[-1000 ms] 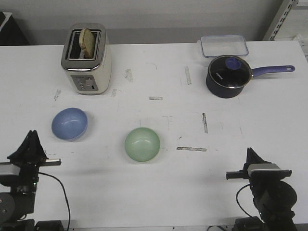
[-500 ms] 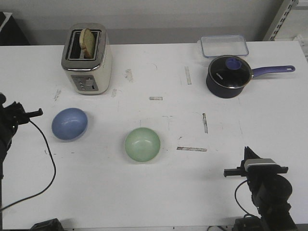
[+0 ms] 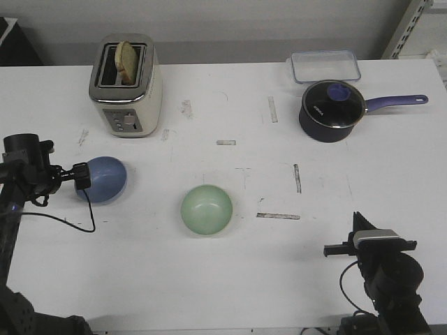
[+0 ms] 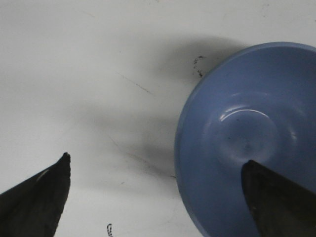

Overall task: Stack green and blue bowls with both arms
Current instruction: 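Reach the left gripper to the light blue bowl and grasp its rim, then lift the blue bowl and lower it onto the green bowl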

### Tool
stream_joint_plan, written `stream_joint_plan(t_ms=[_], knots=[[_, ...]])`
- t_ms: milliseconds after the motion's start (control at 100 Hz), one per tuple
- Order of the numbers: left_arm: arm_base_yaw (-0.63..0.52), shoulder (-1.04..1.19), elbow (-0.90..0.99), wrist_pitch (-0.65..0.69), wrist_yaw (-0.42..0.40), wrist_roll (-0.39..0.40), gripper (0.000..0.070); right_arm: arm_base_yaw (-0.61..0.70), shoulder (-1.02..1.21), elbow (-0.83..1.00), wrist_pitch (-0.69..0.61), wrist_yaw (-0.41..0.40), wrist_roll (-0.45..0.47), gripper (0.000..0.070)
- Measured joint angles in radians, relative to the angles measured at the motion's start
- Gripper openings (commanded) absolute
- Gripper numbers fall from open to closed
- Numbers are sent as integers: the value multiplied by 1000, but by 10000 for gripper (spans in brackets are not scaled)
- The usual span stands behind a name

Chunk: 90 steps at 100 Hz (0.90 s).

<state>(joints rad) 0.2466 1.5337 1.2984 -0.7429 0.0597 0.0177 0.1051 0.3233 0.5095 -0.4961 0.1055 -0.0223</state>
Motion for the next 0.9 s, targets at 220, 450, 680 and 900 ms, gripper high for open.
stream_joint_plan(t_ms=[220, 450, 680, 900], knots=[[0, 135, 0, 53, 0, -66, 635, 0, 0, 0, 0, 0, 0, 0], [0, 165, 0, 73, 18, -115, 48, 0, 0, 0, 0, 0, 0, 0], [0, 165, 0, 107, 36, -137, 0, 0, 0, 0, 0, 0, 0, 0], [-10, 150, 37, 103, 92, -139, 0, 0, 0, 0, 0, 0, 0, 0]])
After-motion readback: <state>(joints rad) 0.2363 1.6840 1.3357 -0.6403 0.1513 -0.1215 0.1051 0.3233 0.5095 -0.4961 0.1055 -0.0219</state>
